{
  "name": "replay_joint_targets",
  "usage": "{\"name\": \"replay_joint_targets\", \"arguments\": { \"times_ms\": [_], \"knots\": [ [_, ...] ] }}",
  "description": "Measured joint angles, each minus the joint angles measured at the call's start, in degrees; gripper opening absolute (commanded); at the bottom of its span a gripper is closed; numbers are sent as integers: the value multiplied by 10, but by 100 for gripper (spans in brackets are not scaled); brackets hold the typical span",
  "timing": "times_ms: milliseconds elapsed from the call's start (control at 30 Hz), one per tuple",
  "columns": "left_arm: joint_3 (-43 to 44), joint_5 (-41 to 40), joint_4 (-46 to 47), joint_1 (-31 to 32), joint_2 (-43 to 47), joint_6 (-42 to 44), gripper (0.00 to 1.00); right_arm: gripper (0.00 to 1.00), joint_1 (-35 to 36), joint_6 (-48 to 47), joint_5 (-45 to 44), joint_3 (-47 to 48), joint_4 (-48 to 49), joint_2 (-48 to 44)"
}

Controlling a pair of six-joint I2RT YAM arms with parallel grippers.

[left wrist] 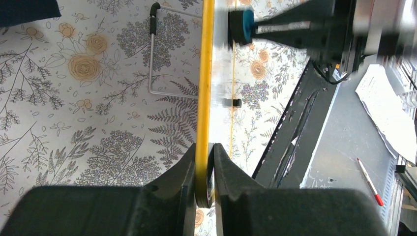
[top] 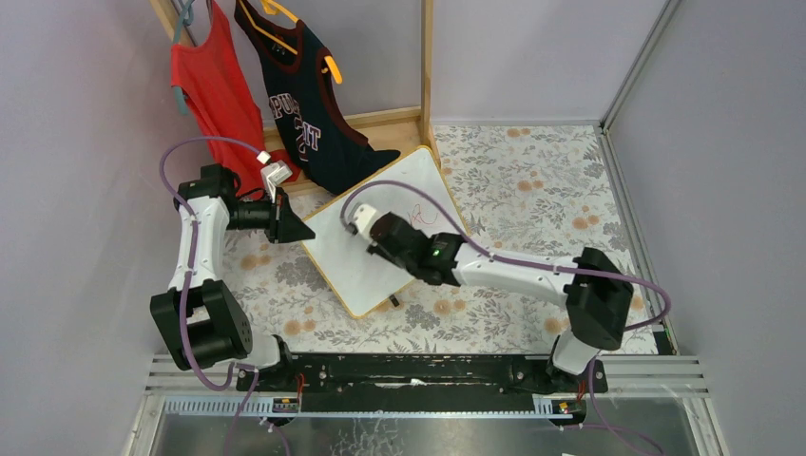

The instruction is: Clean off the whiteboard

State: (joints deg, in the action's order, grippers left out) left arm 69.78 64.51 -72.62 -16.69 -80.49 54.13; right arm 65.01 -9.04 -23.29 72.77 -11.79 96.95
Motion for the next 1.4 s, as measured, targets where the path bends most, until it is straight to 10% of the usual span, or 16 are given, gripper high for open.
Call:
{"name": "replay_joint_targets", "arguments": {
  "times_ms": [1400],
  "knots": [
    [-4,-10,-9,0,5,-3,0,0,-47,12,20,18,5,-12]
  ]
}}
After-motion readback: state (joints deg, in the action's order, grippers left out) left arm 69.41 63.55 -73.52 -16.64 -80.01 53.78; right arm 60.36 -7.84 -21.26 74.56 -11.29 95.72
